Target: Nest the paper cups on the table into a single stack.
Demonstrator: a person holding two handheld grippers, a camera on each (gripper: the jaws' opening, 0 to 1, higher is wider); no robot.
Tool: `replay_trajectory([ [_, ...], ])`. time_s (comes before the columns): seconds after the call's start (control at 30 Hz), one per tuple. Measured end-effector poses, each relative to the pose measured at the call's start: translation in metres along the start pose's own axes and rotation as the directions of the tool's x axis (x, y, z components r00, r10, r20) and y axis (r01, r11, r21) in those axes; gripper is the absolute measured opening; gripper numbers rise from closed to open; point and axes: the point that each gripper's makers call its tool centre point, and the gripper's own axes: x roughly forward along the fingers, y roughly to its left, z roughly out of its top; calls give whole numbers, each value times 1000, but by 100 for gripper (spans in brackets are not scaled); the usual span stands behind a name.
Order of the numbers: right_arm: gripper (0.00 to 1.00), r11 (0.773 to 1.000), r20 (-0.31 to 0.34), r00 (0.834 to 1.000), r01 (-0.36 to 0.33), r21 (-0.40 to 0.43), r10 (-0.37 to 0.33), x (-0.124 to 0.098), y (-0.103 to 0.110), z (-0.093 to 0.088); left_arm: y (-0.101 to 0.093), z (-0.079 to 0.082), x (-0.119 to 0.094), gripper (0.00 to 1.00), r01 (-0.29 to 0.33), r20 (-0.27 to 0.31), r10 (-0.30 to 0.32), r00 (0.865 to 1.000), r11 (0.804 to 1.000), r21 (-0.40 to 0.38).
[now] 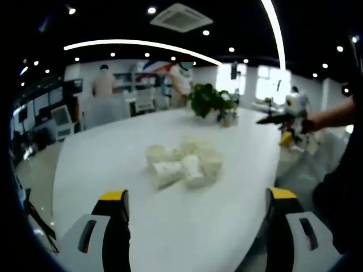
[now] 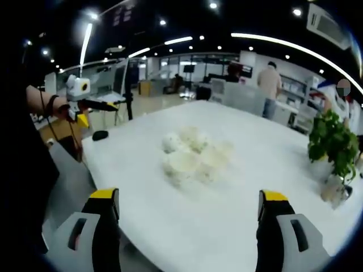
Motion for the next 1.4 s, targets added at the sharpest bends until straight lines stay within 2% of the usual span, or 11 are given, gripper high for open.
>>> replay_trajectory([
  [0.1,100,1000,-3,1000,2,0,-2,1,-1,0,0,3,0,99,2,13,-2,1000,1000,5],
  [0.53,100,1000,-13,1000,6,-2,-6,3,-1,0,3,2,1,99,-4,6,4,1000,1000,-4],
  [0.7,100,1000,-12,1000,11,-12,-11,5,-1,4,1,2,3,99,16,1,-16,1000,1000,19],
  [0.87,100,1000,-17,1000,20,-11,-20,6,1,0,-1,6,3,99,18,14,-18,1000,999,27],
  [1.0,100,1000,-19,1000,23,-2,-23,7,2,-4,-1,3,3,99,22,-2,-22,1000,999,27],
  [1.4,99,999,3,999,35,-12,-35,13,1,-3,6,2,-4,99,-6,-1,6,1000,1000,13],
])
